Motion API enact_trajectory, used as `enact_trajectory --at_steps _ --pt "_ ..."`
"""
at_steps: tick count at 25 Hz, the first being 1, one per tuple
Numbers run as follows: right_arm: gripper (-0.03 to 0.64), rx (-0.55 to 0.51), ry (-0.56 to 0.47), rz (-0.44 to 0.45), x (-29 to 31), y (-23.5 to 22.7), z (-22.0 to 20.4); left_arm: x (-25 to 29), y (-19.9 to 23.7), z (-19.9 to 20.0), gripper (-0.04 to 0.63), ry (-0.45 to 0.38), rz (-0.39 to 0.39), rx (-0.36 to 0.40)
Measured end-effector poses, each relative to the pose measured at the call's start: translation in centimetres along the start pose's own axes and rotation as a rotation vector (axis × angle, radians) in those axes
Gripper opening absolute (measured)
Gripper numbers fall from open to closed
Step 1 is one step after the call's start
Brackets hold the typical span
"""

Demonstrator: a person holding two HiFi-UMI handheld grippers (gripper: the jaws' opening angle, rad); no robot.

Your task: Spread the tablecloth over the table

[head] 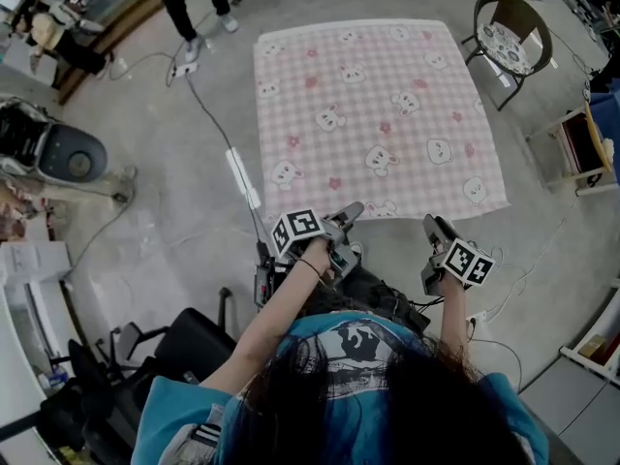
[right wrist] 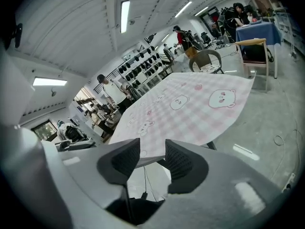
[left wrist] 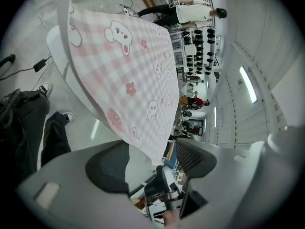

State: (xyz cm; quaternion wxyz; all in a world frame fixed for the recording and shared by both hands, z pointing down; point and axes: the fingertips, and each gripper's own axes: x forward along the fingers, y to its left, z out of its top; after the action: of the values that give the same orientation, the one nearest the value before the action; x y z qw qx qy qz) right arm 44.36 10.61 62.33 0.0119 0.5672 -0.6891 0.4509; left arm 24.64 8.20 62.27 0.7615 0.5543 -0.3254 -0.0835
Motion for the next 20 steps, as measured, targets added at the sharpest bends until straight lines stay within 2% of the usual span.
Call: enact_trajectory --at_steps 5,7,9,11,14,18,20 --pt "0.161 -0.037 0.017 0.046 1.4 3.4 -0.9 -1.9 -0.3 0.0 0.305 0.019 -0.031 0.001" --pt "0.158 -0.055 0.011 0.058 1.6 4.9 -1.2 -3.2 -1.2 0.1 0.295 0.024 -0.060 0.025" --pt "0.156 -0.062 0.007 0.075 1.9 6.8 -1.8 -5.1 -2.5 0.6 0.247 0.008 -0.101 0.059" --pt "0.153 -0.063 0.000 0.098 2.0 8.9 -2.5 -7.0 -3.6 1.3 0.239 -0.011 -0.137 0.117" --pt "0.144 -0.071 -0.014 0.130 2.0 12.0 -3.6 -9.4 -4.5 2.5 0.218 -0.016 -0.160 0.286" --pt "0.122 -0.089 -0.042 0.195 2.4 16.9 -4.6 -12.1 -5.1 4.0 0.145 -0.017 -0.155 0.668" --pt "0.110 -0.108 -0.059 0.229 2.1 19.4 -5.0 -13.4 -5.7 4.2 0.122 -0.021 -0.159 0.834"
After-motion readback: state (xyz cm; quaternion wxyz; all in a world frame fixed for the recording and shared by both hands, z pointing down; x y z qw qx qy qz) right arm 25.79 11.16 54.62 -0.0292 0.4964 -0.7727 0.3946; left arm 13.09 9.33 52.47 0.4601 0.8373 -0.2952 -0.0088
